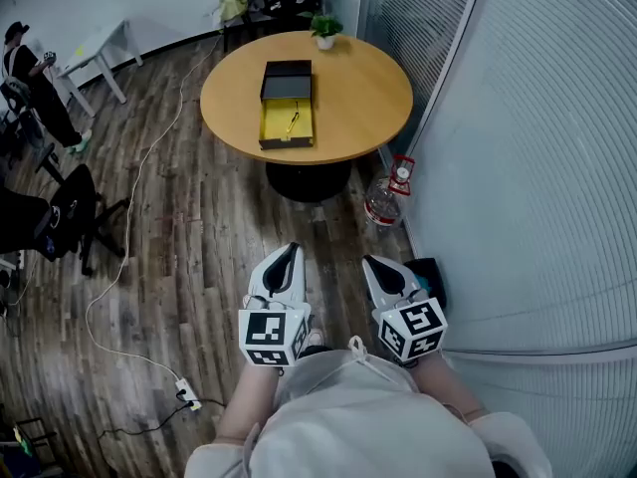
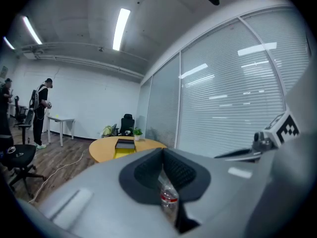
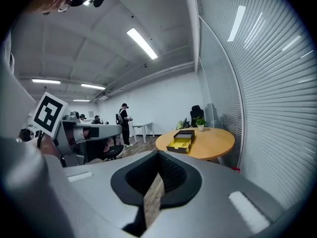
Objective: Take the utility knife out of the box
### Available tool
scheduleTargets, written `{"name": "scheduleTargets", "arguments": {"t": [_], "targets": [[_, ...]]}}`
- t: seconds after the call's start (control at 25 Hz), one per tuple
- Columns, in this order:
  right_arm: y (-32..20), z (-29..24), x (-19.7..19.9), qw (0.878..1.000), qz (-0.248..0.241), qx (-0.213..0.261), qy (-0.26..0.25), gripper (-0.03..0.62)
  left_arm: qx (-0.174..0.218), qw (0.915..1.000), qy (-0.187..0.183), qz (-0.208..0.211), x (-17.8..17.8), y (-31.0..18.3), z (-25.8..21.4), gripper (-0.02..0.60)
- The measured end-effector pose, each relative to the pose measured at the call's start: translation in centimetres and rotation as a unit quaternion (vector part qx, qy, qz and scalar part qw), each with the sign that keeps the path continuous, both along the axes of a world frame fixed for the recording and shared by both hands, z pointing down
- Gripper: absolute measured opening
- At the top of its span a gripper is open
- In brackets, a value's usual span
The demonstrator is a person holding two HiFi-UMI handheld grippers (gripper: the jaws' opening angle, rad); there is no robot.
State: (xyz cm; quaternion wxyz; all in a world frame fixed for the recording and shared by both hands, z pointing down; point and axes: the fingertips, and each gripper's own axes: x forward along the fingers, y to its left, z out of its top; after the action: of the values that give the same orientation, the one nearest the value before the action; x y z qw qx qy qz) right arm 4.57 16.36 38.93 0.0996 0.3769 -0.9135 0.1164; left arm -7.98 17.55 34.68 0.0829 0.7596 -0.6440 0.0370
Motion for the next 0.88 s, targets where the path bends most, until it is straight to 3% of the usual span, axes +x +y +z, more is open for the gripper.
{"name": "scheduleTargets", "arguments": {"t": [0.28, 0.64, 0.88], "targets": [[-7.1, 0.3, -7.2, 1.000, 0.011, -0.010, 0.010, -0.002, -0.015, 0.9998, 0.005, 0.009, -7.6, -6.5, 0.8, 0.006], [-16.2, 2.8, -10.8, 0.999, 0.009, -0.018, 0.027, -0.002, -0.046, 0.9989, 0.005, -0.004, -12.0, -14.1, 4.5, 0.006], [-26.2, 4.7, -13.6, 0.999, -0.018, -0.026, 0.019, -0.002, -0.059, 0.9979, -0.017, -0.021, -13.9, -22.8, 6.1, 0.006]]}}
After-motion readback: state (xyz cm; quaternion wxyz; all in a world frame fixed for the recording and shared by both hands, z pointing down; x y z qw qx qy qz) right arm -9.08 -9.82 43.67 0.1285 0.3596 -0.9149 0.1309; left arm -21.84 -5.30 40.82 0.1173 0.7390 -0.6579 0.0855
